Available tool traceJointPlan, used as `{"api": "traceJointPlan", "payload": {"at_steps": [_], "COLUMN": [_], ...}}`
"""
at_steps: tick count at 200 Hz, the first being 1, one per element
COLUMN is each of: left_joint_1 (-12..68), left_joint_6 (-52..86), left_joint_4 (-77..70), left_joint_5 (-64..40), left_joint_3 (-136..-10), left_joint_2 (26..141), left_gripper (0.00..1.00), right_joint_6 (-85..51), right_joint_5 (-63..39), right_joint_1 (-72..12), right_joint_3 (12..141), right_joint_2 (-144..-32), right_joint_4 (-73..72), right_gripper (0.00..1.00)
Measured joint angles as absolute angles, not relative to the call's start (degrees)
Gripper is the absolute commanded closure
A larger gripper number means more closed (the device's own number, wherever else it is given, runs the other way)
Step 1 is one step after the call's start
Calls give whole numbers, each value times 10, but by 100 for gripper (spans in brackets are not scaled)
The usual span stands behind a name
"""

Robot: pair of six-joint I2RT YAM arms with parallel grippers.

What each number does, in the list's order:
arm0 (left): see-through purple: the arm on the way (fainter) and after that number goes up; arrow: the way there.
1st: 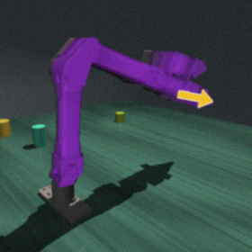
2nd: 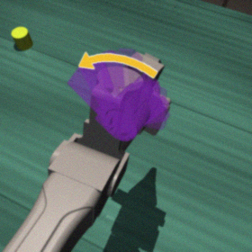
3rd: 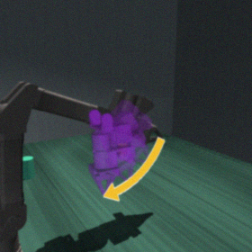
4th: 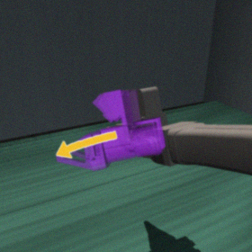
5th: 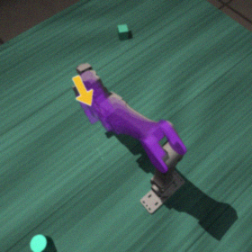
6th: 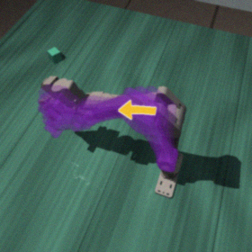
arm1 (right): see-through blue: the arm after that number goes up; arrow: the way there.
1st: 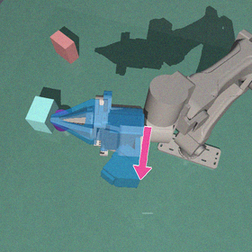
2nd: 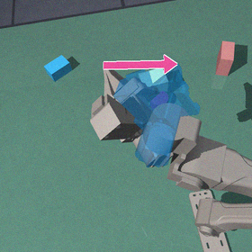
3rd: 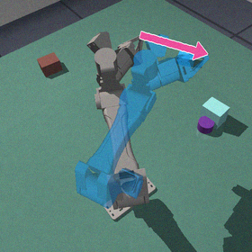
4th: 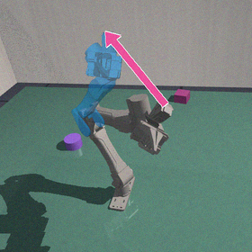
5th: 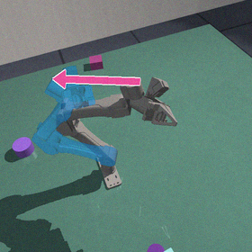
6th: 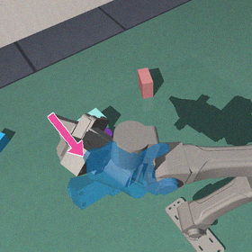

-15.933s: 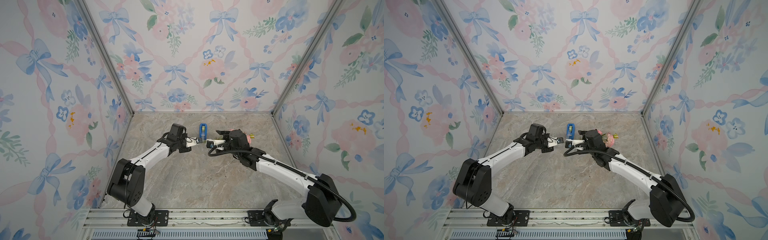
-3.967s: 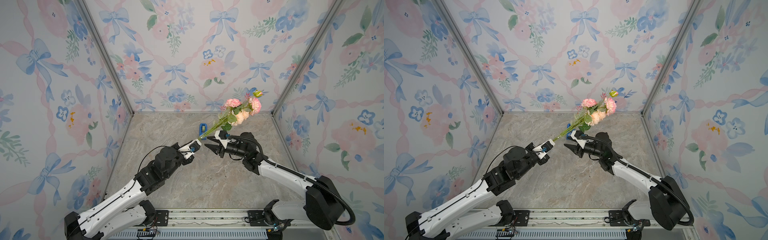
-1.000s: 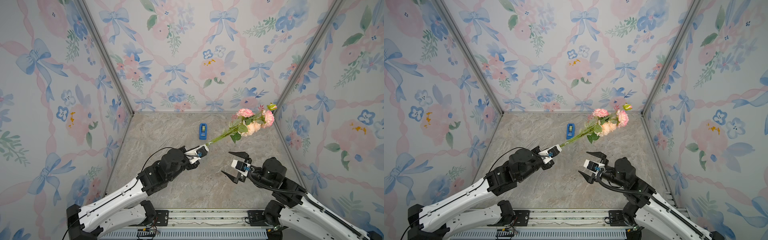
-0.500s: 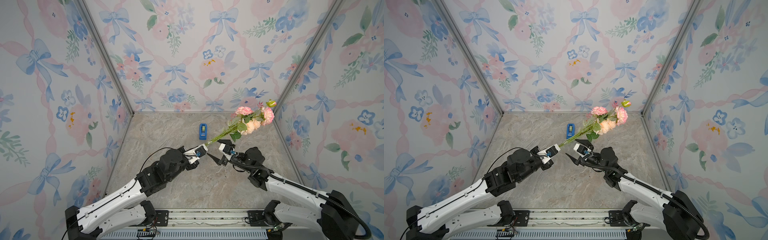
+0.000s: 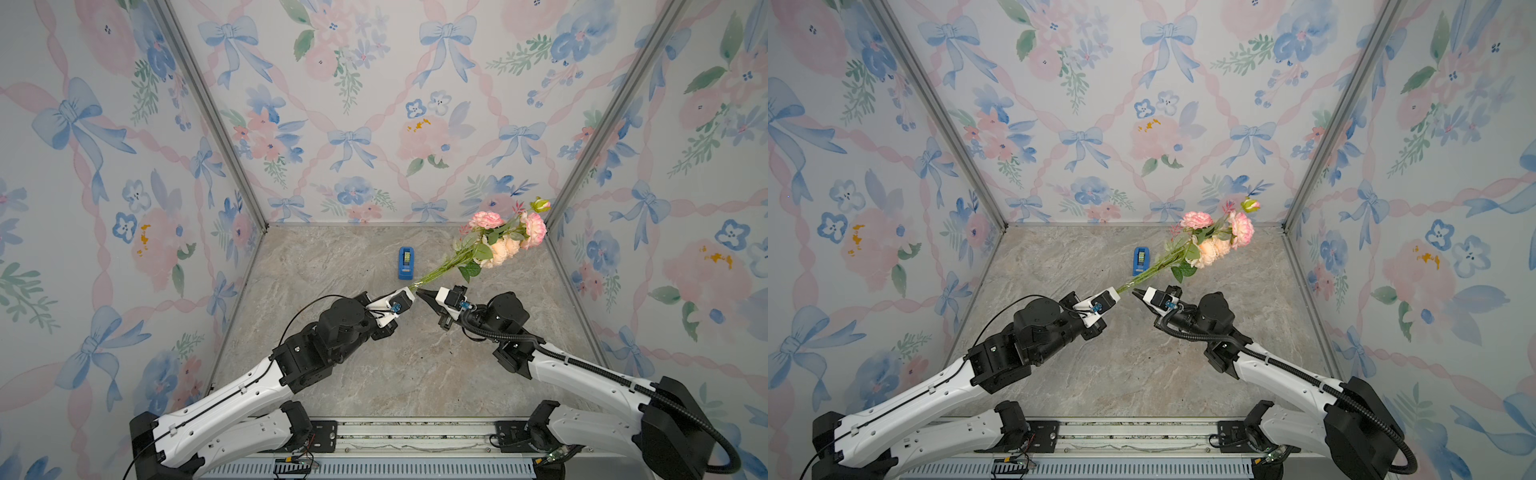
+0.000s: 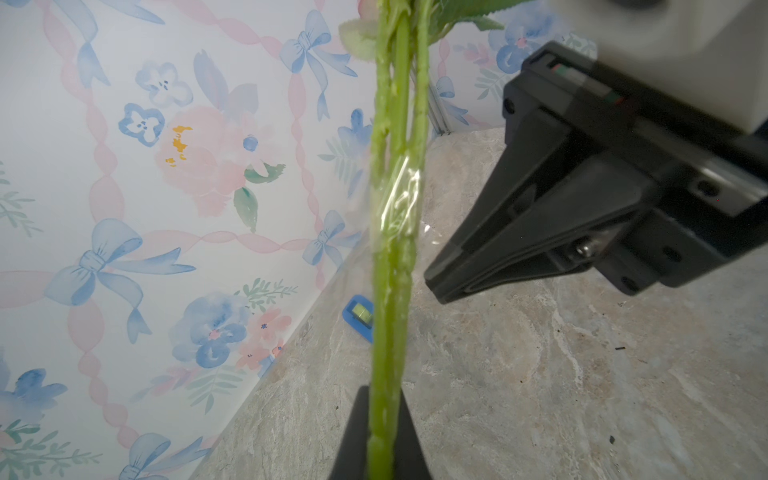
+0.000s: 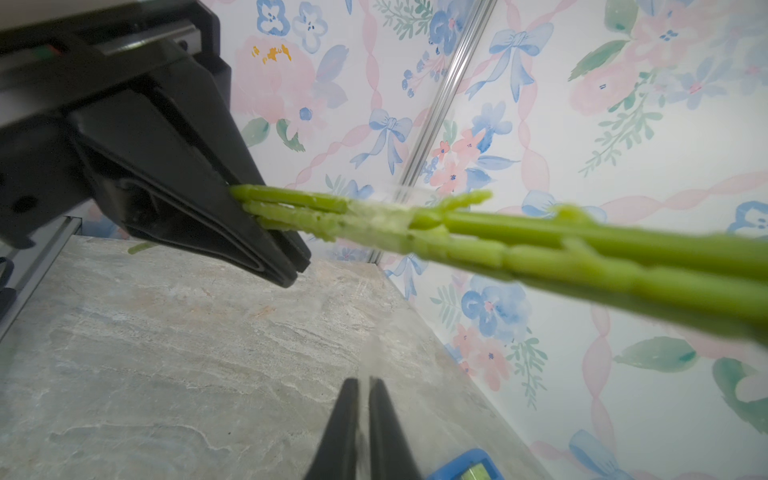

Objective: Wrap bouquets with tape
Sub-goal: Wrap the tape around the bouquet.

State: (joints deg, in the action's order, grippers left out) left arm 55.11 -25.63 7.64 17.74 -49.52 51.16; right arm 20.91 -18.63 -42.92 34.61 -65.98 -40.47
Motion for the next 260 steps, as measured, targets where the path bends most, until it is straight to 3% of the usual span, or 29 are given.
{"api": "traceJointPlan", "payload": {"at_steps": [88,163,260], "left_joint_1": [538,492,511], "left_joint_6": [-258,-268,-334], "left_joint_4": [96,114,68], "left_joint_5": [223,138,271], "left_joint_3": [-495,-493,-477], "left_joint_2": [529,538,582], "left_gripper": [100,100,100], "right_joint_6": [212,212,66], "right_joint_5": [-177,-174,-88], "right_joint_1": [-452,-484,-484], "right_joint_3": [341,363,598], "right_joint_2": [-630,-571,-726], "right_joint_4": [-314,-211,-61], "right_gripper": [100,100,100]}}
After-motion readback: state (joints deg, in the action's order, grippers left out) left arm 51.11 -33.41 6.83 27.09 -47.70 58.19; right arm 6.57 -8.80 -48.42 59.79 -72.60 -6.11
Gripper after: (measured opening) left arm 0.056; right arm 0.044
